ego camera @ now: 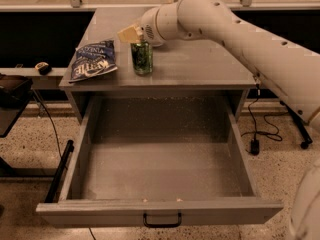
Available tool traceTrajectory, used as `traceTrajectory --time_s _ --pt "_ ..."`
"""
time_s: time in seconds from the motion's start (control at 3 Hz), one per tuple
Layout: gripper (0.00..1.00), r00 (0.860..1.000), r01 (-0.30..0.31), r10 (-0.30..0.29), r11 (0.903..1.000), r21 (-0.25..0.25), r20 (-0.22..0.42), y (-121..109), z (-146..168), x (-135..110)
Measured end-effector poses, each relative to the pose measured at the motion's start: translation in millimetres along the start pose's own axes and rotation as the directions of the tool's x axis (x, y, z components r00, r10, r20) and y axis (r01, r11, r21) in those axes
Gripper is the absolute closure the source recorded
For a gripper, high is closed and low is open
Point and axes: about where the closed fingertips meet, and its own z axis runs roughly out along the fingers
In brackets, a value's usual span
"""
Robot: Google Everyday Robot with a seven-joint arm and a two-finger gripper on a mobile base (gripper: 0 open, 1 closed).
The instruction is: Place green can into top drawer
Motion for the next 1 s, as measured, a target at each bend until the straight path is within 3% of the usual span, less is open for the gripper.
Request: traceTrajectory --time_s 0.67,1.0 --pt "0.00 1.000 0.000 0.000 1.0000 0.000 0.000 0.1 0.0 0.0" --pt "0.00 1.000 0.000 0.000 1.0000 0.000 0.000 0.1 0.0 0.0"
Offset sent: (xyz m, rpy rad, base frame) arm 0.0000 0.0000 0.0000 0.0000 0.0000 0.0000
